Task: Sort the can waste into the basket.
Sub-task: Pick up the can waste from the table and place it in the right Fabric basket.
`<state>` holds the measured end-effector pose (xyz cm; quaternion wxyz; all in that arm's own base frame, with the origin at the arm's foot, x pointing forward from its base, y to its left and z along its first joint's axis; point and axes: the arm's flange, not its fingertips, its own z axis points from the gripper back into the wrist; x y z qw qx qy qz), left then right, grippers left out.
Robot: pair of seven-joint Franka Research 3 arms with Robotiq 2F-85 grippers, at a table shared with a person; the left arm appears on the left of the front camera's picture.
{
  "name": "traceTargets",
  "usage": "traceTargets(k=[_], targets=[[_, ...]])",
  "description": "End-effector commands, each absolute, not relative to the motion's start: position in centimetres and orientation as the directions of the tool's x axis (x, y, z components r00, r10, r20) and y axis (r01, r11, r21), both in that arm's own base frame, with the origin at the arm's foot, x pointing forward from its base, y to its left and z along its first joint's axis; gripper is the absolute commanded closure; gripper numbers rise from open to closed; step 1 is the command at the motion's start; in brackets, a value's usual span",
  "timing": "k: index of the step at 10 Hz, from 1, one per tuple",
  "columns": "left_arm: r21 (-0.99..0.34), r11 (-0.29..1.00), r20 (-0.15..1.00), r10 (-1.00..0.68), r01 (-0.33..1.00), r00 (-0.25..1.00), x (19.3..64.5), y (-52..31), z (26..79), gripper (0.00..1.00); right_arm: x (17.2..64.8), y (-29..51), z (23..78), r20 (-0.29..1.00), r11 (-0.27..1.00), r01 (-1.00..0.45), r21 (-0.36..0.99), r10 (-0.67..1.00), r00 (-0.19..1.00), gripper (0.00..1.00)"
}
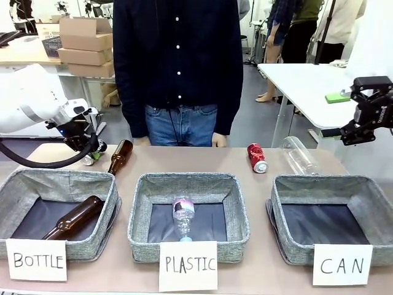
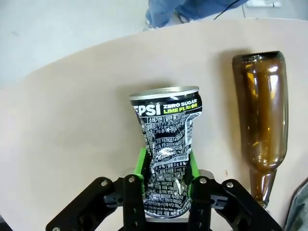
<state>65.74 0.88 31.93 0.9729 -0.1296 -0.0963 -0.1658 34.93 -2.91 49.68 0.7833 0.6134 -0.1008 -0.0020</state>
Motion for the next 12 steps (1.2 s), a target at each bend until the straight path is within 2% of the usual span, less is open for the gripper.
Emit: traceTargets(k=[1, 3, 4, 6, 7, 8, 9, 11, 12], targets=[[-0.243, 0.909, 0.254, -0.277, 0.339, 0.927, 65.5, 1.0, 32.4, 1.00, 35.1, -3.0, 49.8, 0.182, 0.247, -0.150, 0.957, -0.114, 0.977, 0.00], [-0.270, 0.896, 0.278, -0.278, 0.352, 0.920, 64.6, 1.2, 34.0, 1.00, 35.1, -3.0, 49.8, 0.182, 0.247, -0.150, 0.957, -0.114, 0.977, 0.00], [-0.333, 0.864, 0.287, -0.288, 0.377, 0.914, 62.4, 1.4, 36.6, 1.00, 35.1, -3.0, 49.8, 0.182, 0.247, -0.150, 0.957, -0.114, 0.977, 0.00], [-0.564, 0.672, 0.374, -0.310, 0.480, 0.874, 50.6, 2.3, 45.9, 1.00, 35.1, -3.0, 49.8, 0.182, 0.247, -0.150, 0.957, -0.114, 0.977, 0.00], [-0.597, 0.600, 0.425, -0.327, 0.533, 0.844, 44.4, 2.9, 48.8, 1.00, 35.1, -3.0, 49.8, 0.182, 0.247, -0.150, 0.957, -0.114, 0.977, 0.00], [-0.583, 0.547, 0.468, -0.378, 0.600, 0.799, 38.3, 2.8, 50.1, 1.00, 35.1, -3.0, 49.8, 0.182, 0.247, -0.150, 0.957, -0.114, 0.977, 0.00], [-0.528, 0.439, 0.569, -0.453, 0.727, 0.686, 32.0, 2.2, 50.6, 1.00, 35.1, -3.0, 49.8, 0.182, 0.247, -0.150, 0.957, -0.114, 0.977, 0.00], [-0.348, 0.286, 0.732, -0.512, 0.893, 0.449, 24.1, 1.7, 49.9, 1.00, 35.1, -3.0, 49.8, 0.182, 0.247, -0.150, 0.957, -0.114, 0.977, 0.00], [-0.554, 0.383, 0.590, -0.445, 0.739, 0.674, 34.7, 1.4, 50.0, 1.00, 35.1, -3.0, 49.8, 0.182, 0.247, -0.150, 0.957, -0.114, 0.977, 0.00]])
